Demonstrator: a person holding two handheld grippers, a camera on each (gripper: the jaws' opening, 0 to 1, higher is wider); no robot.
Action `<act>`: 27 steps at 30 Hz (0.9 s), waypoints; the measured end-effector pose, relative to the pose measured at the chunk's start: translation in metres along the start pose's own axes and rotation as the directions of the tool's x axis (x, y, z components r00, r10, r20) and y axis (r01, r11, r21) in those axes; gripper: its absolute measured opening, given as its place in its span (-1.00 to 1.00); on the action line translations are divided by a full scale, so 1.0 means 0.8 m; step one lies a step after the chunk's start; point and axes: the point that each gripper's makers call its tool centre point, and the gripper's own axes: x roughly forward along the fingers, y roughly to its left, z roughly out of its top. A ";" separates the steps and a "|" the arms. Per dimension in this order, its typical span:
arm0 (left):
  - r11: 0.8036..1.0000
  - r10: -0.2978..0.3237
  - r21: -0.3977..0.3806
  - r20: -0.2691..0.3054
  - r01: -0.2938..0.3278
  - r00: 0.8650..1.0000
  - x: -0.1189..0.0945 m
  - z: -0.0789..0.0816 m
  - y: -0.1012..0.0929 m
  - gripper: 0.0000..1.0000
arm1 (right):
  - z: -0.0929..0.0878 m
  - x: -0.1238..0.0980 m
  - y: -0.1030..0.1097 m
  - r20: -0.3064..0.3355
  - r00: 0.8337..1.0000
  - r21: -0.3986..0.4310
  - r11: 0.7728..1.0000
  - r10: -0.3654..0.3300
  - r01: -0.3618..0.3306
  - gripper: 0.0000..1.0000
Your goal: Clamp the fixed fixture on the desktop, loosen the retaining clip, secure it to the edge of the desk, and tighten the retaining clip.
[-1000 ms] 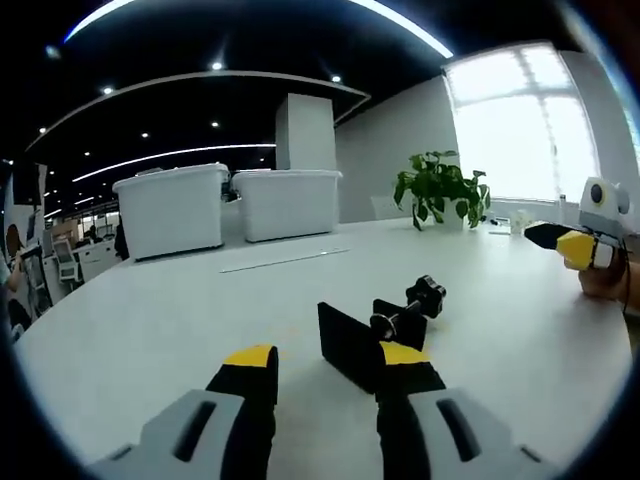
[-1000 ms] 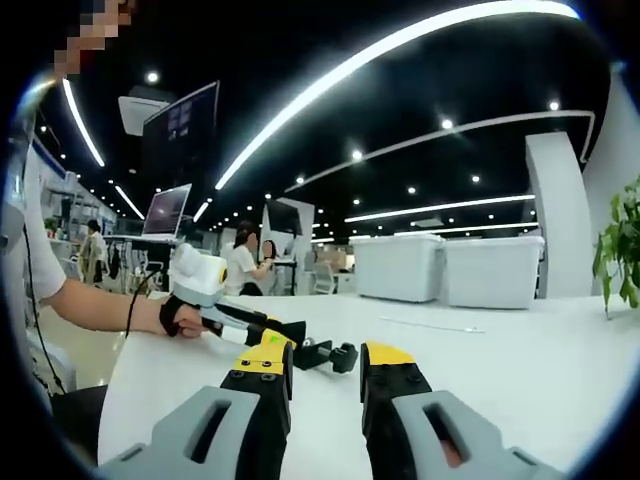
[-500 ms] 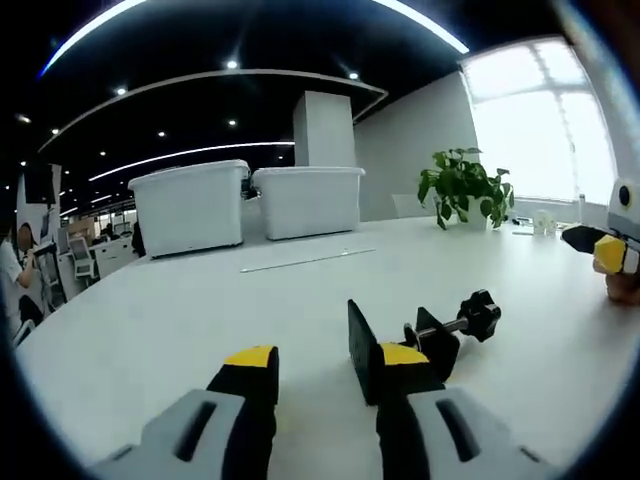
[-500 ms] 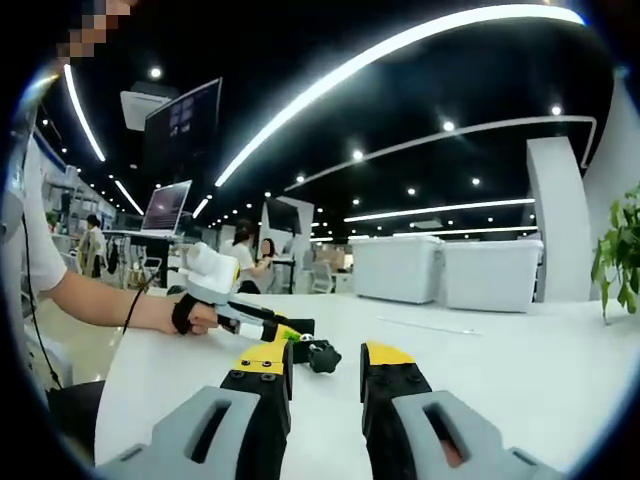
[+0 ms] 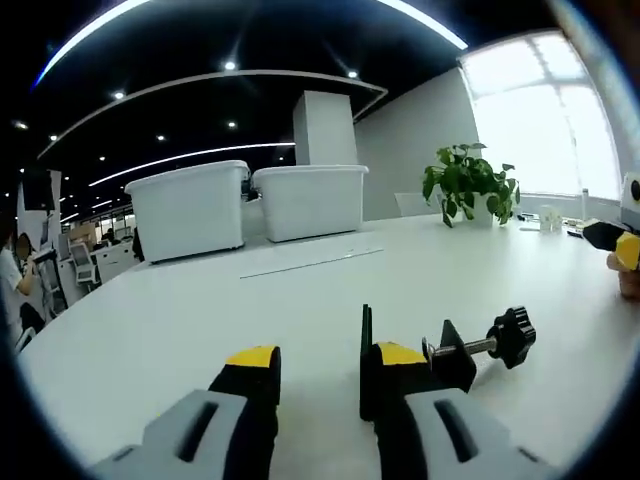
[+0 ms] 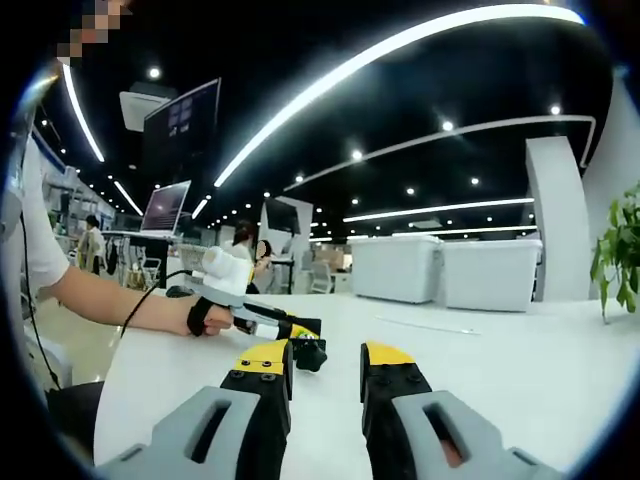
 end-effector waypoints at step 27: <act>0.998 -0.050 0.049 -0.006 0.051 0.999 0.027 0.001 -0.007 -0.28 | -0.007 0.002 -0.007 -0.020 1.000 0.023 1.000 -0.018 0.019 -0.47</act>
